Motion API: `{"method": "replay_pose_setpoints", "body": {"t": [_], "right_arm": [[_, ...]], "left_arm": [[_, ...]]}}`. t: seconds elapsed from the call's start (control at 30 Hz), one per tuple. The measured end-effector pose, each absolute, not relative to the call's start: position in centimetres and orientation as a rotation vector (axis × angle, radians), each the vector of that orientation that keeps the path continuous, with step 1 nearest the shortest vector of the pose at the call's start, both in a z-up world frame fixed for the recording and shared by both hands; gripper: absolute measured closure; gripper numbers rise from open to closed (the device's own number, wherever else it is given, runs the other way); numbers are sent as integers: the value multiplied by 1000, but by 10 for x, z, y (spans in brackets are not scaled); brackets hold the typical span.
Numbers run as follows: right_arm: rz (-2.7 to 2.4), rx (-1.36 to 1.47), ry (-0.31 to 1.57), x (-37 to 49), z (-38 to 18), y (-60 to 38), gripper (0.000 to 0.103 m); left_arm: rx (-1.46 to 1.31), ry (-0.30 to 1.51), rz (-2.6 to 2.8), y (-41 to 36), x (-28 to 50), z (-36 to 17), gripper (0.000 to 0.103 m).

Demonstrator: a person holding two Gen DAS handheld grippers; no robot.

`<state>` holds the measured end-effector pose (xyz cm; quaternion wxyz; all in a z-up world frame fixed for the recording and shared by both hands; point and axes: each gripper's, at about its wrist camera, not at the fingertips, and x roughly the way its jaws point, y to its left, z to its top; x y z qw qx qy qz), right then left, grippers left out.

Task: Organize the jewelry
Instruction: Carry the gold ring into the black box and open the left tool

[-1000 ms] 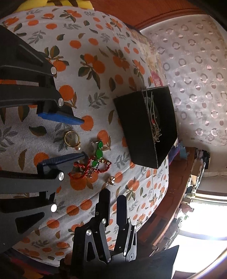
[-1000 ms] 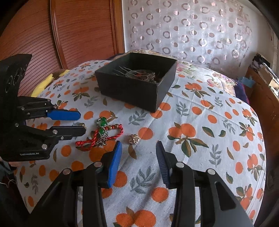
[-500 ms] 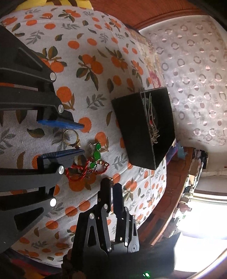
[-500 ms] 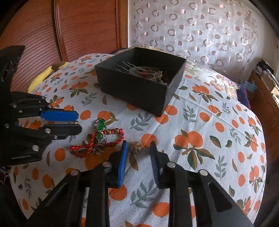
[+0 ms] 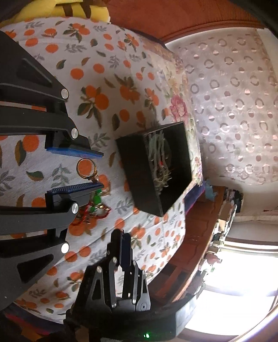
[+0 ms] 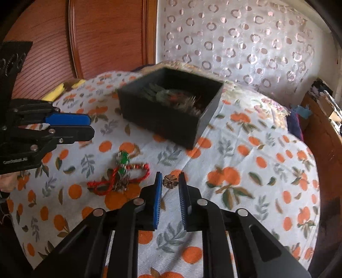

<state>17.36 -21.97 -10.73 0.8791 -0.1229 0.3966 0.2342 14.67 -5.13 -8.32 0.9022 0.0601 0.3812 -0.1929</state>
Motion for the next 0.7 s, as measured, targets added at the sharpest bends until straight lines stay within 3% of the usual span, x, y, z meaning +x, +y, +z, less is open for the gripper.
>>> {"method": "replay_pose_setpoints", "body": {"t": [0.33,0.7], "right_arm": [[489,-234,715,195,-51,-226,86],[493,-199,698,262,-38,-215,86]], "left_arm": [[115,722,-383,-50,168,-50,81],[95,698,-377,-54,210,-34,81]]}}
